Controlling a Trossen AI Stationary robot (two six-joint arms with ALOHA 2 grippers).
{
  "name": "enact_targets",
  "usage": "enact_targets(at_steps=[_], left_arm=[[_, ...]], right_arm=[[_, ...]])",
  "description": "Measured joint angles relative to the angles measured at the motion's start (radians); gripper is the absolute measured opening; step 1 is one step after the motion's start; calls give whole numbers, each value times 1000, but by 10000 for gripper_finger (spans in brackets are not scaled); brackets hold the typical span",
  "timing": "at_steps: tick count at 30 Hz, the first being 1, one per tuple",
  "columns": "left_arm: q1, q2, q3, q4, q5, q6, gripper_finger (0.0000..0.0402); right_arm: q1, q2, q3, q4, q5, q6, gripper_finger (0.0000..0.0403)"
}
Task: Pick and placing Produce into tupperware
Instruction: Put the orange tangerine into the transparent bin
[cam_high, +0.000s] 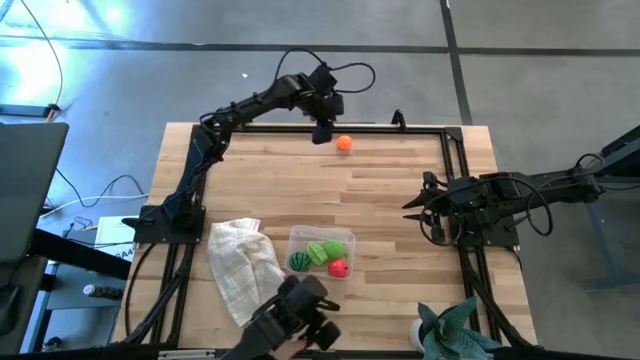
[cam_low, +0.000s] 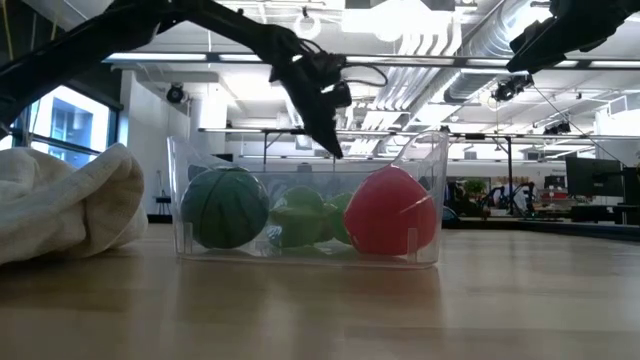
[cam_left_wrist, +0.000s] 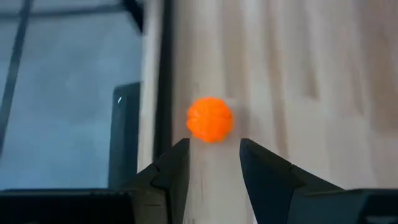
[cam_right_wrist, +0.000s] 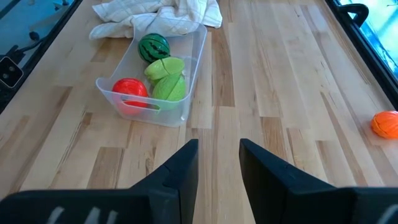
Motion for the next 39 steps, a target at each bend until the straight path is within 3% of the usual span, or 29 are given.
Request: enact_targets(at_steps=[6,9,17,39], left_arm=[[-44,33,0,111,-105,-340,129],[-75,56,0,186,-98,-420,129],[-115,122,0,183,-134,-594,129],[-94,173,1,72,-119,-680,129]], right_arm=[[0,0,0,0,0,0,106],[0,0,0,0,0,0,106],[0,0,0,0,0,0,106],[0,0,0,0,0,0,106]])
